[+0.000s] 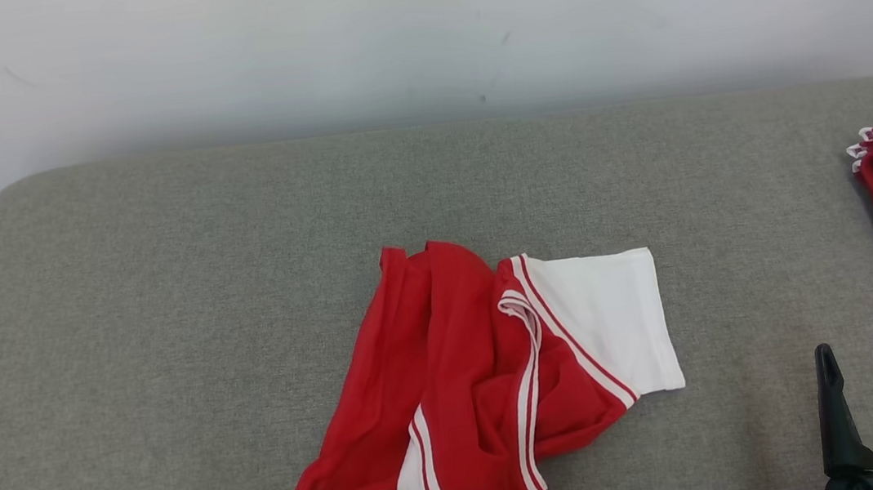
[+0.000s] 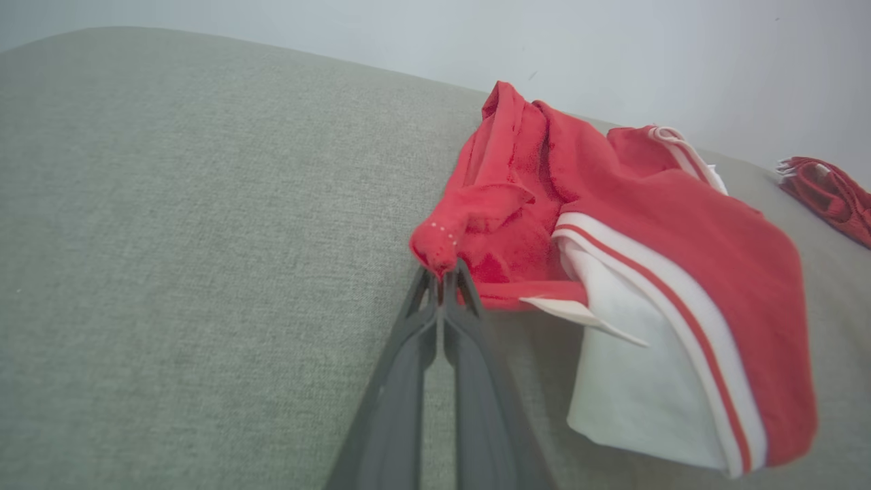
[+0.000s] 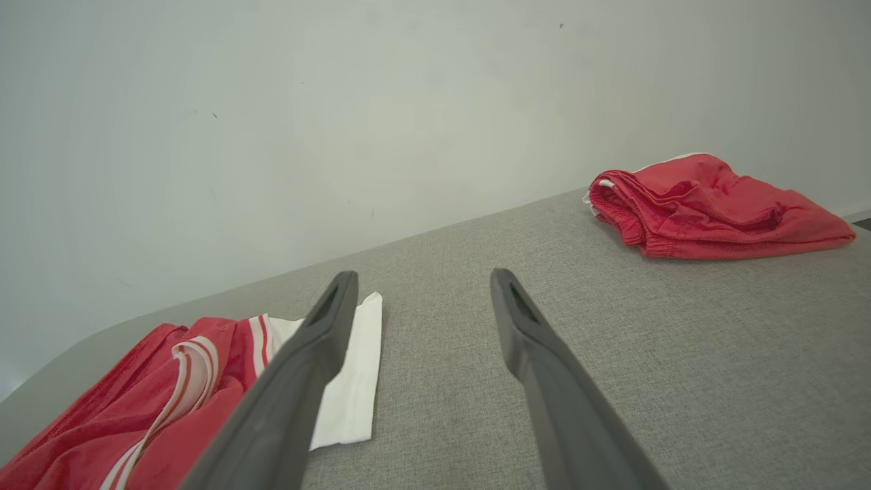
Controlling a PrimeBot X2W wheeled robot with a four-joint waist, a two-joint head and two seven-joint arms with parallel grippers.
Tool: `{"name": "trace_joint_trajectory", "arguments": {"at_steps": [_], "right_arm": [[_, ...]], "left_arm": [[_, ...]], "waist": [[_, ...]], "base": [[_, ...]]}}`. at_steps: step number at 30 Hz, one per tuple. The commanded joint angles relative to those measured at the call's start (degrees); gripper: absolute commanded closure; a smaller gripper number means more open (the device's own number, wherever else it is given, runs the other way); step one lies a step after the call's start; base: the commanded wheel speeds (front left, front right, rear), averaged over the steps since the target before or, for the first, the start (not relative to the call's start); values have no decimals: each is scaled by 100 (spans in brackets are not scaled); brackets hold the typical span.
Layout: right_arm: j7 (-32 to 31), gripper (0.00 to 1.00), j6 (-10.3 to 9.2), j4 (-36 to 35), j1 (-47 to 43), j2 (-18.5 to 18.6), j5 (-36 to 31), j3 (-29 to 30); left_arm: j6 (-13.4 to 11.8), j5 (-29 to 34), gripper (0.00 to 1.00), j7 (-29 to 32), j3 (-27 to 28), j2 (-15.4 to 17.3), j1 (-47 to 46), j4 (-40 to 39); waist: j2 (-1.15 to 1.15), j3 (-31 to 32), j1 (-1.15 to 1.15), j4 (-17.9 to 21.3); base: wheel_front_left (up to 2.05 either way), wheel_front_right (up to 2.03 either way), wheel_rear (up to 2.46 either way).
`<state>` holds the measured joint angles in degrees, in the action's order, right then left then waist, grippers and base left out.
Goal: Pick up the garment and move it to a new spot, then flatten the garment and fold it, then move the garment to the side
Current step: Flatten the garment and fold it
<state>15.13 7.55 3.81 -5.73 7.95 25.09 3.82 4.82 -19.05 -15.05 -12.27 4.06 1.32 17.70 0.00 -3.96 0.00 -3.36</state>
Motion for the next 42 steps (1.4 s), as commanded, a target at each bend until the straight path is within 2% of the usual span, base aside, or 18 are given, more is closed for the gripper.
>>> {"name": "trace_joint_trajectory", "arguments": {"at_steps": [1,4,5,6,7,13,25,34,38,42], "right_arm": [[-1,0,-15,22,45,31,-35,12],[0,0,-15,76,50,43,-34,-2],[0,0,-15,97,53,50,-32,-7],[0,0,-15,116,55,55,-31,-12],[0,0,-15,125,54,57,-31,-17],[0,0,-15,146,42,45,-39,-36],[-1,0,-16,170,-37,71,-19,-104],[0,0,-16,171,-130,102,-30,-147],[0,0,-16,255,30,212,-45,-404],[-13,0,-16,583,413,437,-75,-1020]], "left_arm": [[6,-48,100,-17,90,-38,118,62],[52,-29,100,-17,198,-72,202,278],[59,7,83,-17,206,-80,214,342],[59,34,60,-17,238,-87,199,353],[71,64,0,-17,273,-91,183,357],[111,206,0,-17,503,-110,86,88],[165,571,0,-17,1422,-116,59,-970],[214,826,0,-17,1489,-116,186,-1157],[239,818,0,-17,1451,-116,120,-1140],[250,766,0,-17,1353,-117,36,-1112]], "waist": [[0,26,0,-10],[0,67,0,-3],[0,83,0,2],[0,99,0,5],[0,113,0,9],[0,196,0,22],[0,379,0,73],[0,360,0,39],[0,290,0,2],[0,217,0,-85]], "base": [[0,0,0],[0,0,0],[0,0,0],[0,0,0],[0,0,0],[0,0,0],[0,0,0],[0,0,0],[0,0,0],[0,0,0]]}}
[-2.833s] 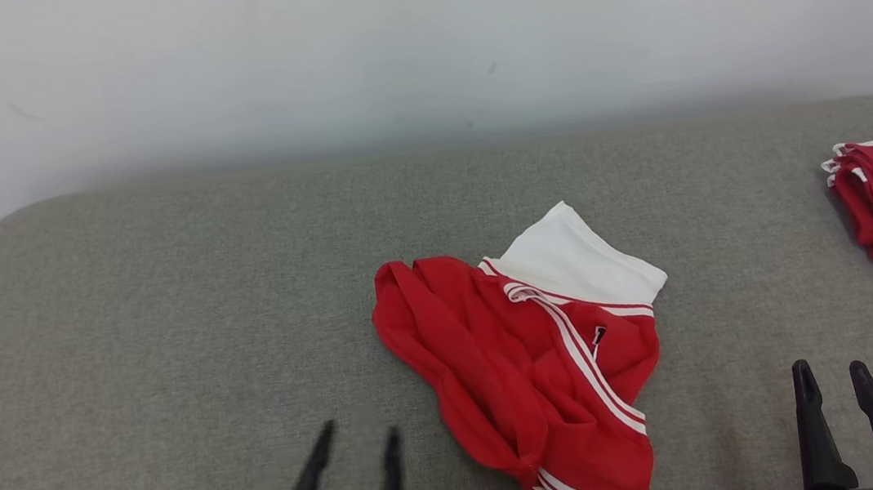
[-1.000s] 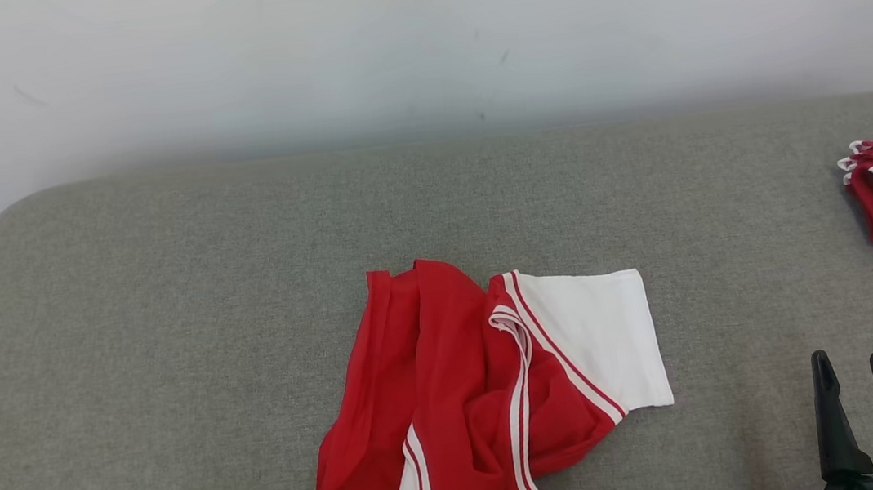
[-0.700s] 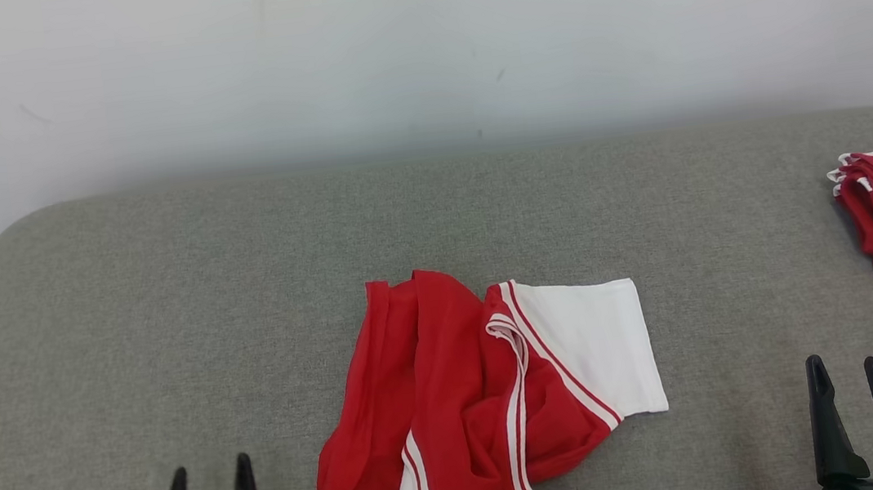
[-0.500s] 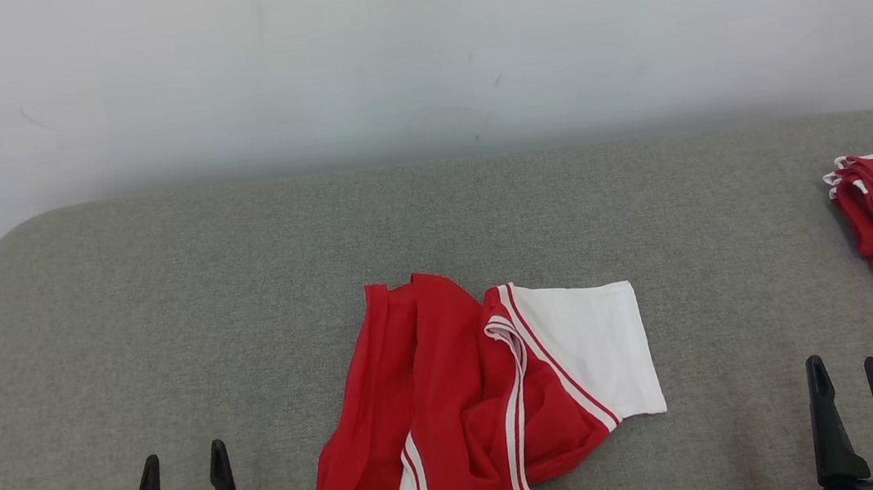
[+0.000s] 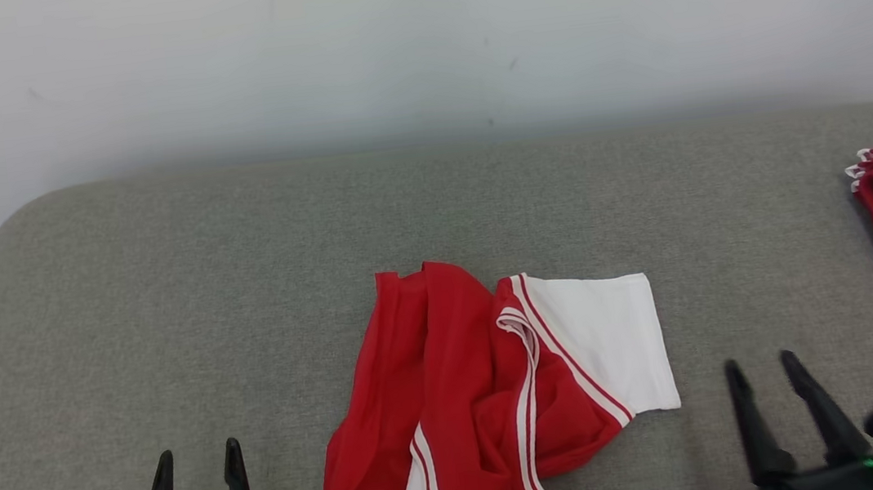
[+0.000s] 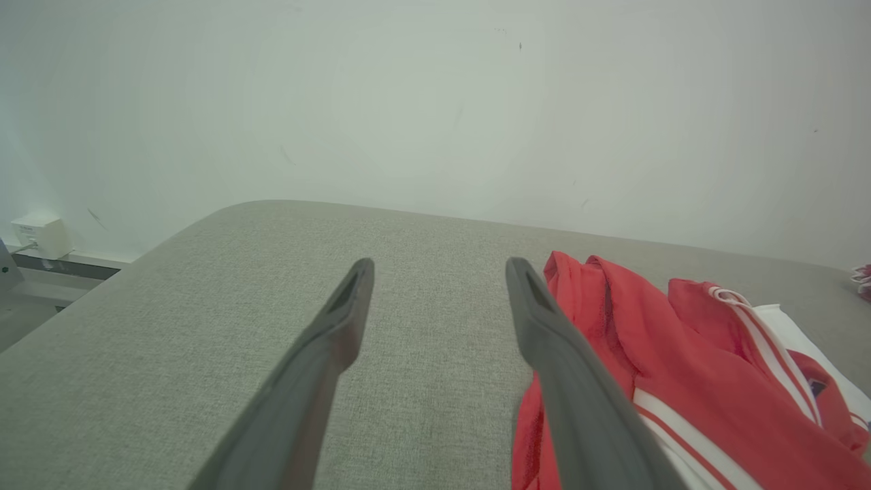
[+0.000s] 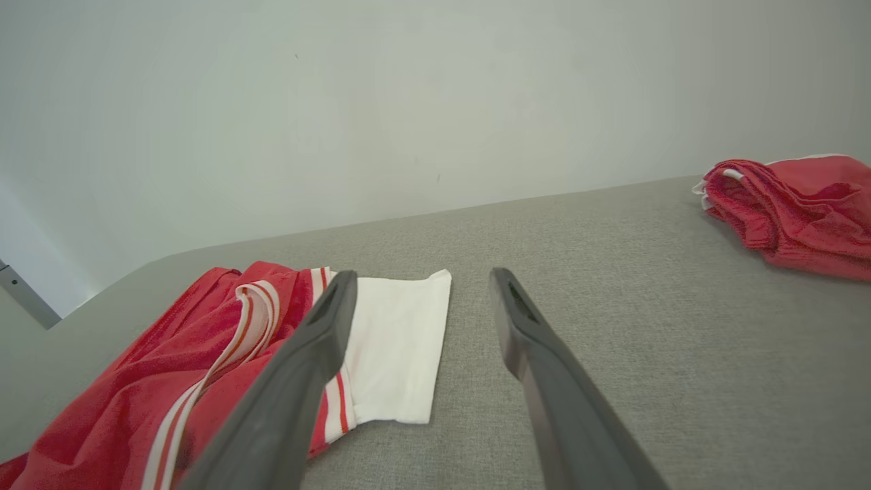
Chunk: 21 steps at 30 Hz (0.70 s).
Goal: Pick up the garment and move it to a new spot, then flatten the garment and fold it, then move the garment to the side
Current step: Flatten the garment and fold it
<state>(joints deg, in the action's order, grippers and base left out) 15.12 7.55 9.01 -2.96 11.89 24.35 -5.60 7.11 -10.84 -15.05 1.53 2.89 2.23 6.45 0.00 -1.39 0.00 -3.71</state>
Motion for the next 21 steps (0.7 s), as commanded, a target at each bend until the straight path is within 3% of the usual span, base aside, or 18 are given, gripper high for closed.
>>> {"name": "trace_joint_trajectory", "arguments": {"at_steps": [1,10,21], "right_arm": [[-46,0,-16,165,292,68,31,-230],[-640,0,-16,1335,1821,88,83,-1478],[-1082,0,-16,2997,3191,-3,140,-2211]], "left_arm": [[22,-60,0,-17,-49,0,-79,19],[-57,-207,0,-17,-307,1,-234,72],[-123,-416,0,-17,-580,0,-490,165]], "waist": [[0,-55,0,-77],[0,-243,0,-464],[0,-522,0,-920]], "base": [[0,0,0],[0,0,0],[0,0,0]]}}
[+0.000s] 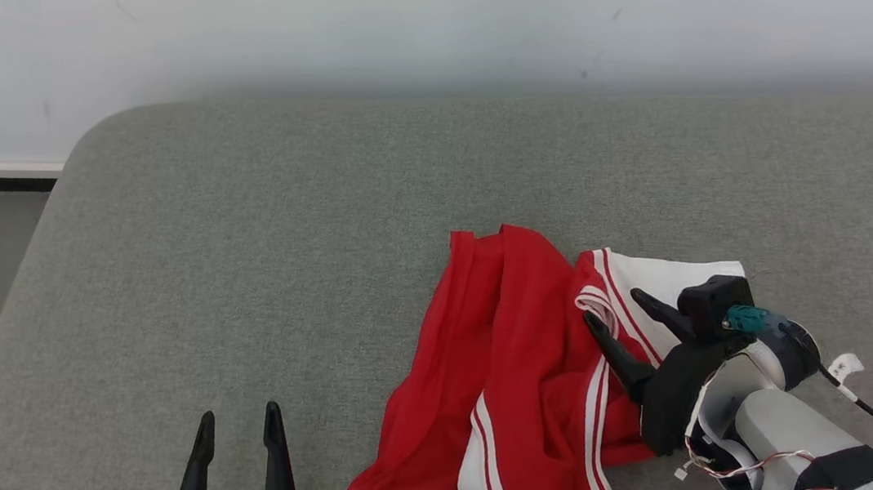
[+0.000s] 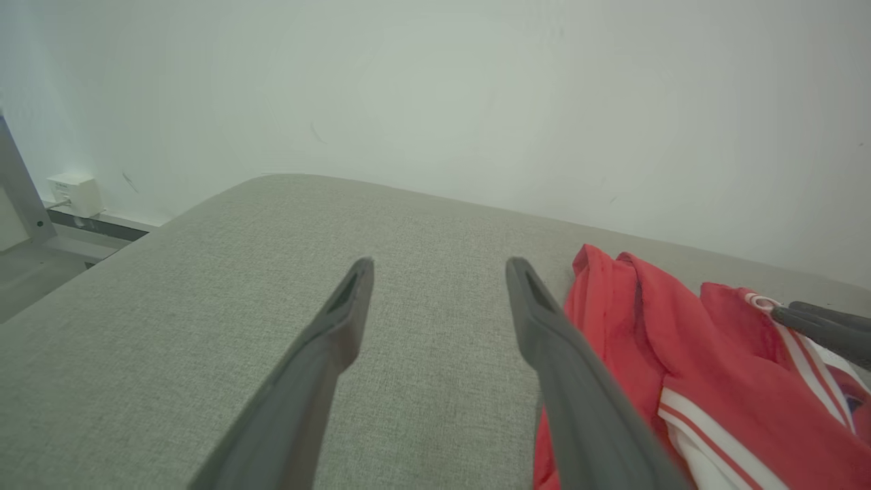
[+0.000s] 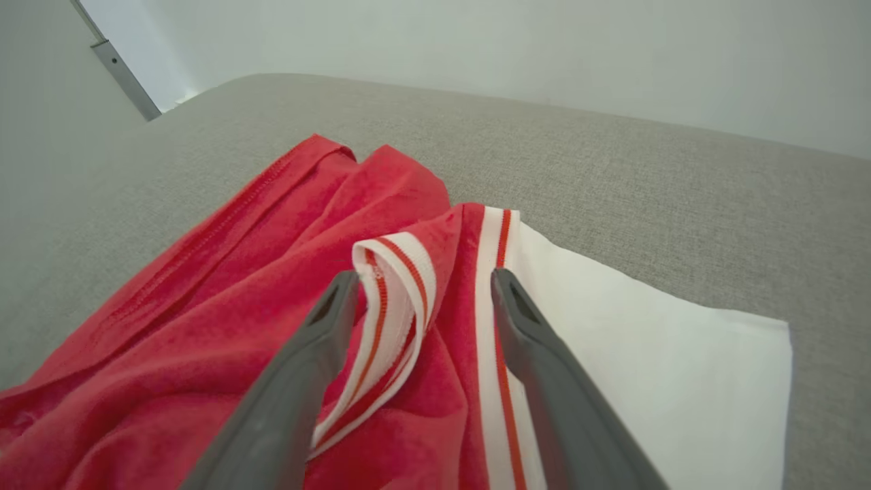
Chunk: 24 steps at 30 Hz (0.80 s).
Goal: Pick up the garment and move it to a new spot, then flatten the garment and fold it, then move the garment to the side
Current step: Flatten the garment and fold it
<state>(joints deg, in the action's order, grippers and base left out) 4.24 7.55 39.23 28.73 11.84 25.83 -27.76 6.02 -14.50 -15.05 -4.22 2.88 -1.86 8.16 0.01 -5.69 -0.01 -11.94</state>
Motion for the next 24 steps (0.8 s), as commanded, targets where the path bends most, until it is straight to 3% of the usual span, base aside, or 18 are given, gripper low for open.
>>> {"name": "trace_joint_trajectory", "arguments": {"at_steps": [1,2,3,4,5,17,24], "right_arm": [[-61,0,-16,148,101,-16,-45,-33],[-80,0,-16,287,182,-44,-56,-59],[-91,27,-16,425,255,-78,-42,-91],[-42,84,-16,503,319,-118,22,-109],[25,100,-16,564,374,-149,101,-104],[770,100,-16,618,880,101,1280,195],[849,100,-16,593,944,640,1968,693]], "left_arm": [[-17,-58,0,-17,-21,0,-103,2],[-21,-72,0,-17,-42,1,-110,16],[-28,-90,0,-17,-57,1,-118,31],[-36,-108,0,-17,-83,1,-140,36],[-40,-121,0,-17,-99,2,-160,34],[-40,-34,0,-17,-29,2,-164,120],[-2,-13,0,-17,-14,2,-124,155]], "waist": [[-1,-111,1,-123],[-1,-125,1,-147],[-1,-134,1,-164],[-1,-147,1,-179],[-1,-155,1,-182],[-1,-123,1,147],[-1,-96,1,198]], "base": [[0,0,0],[0,0,0],[0,0,0],[0,0,0],[0,0,0],[0,0,0],[0,0,0]]}}
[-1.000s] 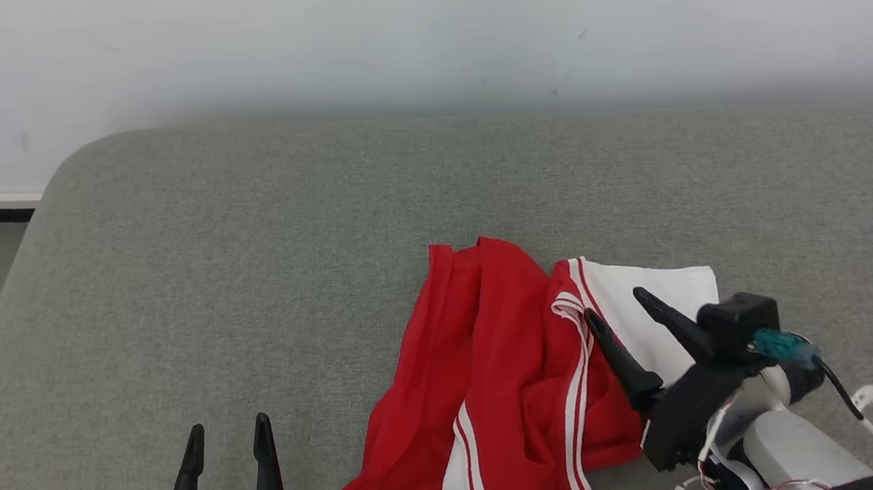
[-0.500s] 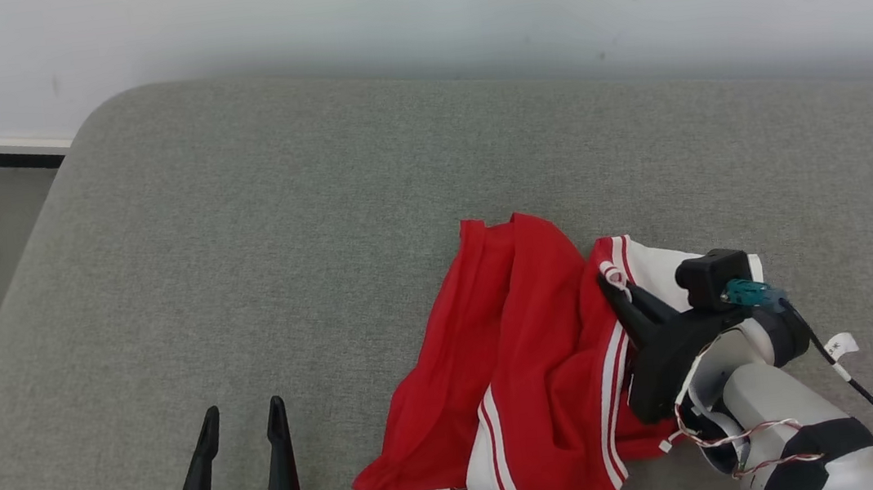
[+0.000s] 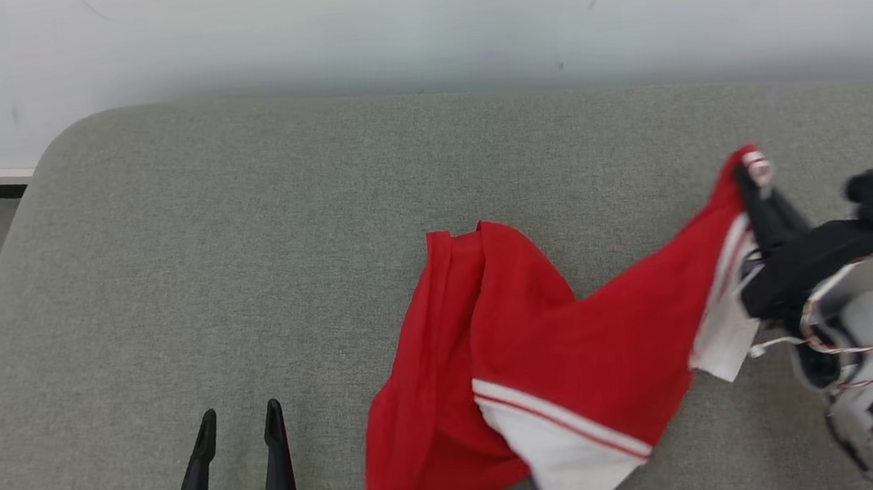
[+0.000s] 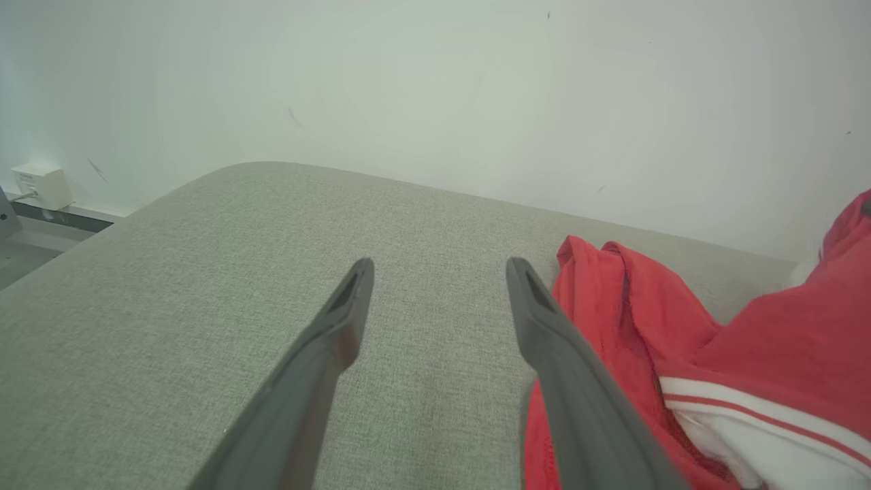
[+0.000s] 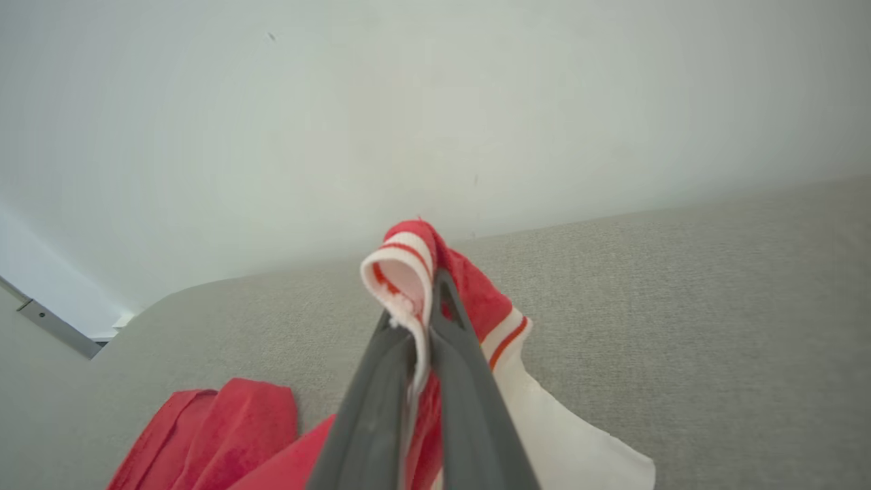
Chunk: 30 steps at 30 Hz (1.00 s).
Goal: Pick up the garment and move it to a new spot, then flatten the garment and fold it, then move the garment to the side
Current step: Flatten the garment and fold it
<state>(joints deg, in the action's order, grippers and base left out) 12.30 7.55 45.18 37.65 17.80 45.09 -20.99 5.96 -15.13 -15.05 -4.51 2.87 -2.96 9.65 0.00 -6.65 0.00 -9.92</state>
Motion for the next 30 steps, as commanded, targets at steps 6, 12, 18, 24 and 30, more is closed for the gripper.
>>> {"name": "trace_joint_trajectory", "arguments": {"at_steps": [6,12,18,24,30], "right_arm": [[90,100,-16,485,79,453,351,492],[107,15,-16,873,120,484,320,547],[202,0,-16,871,-16,429,98,271],[285,0,-16,539,-405,470,-87,155],[289,0,-16,-384,-1142,516,-425,505]], "left_arm": [[46,58,0,-17,16,2,6,54],[54,51,0,-17,39,3,23,72],[80,117,0,-17,68,4,54,96],[93,163,0,-17,122,3,127,72],[99,201,0,-17,238,4,214,37]], "waist": [[0,-9,0,-50],[0,-11,0,-58],[0,71,0,51],[0,215,0,203],[0,333,0,404]], "base": [[0,0,0],[0,0,0],[0,0,0],[0,0,0],[0,0,0]]}}
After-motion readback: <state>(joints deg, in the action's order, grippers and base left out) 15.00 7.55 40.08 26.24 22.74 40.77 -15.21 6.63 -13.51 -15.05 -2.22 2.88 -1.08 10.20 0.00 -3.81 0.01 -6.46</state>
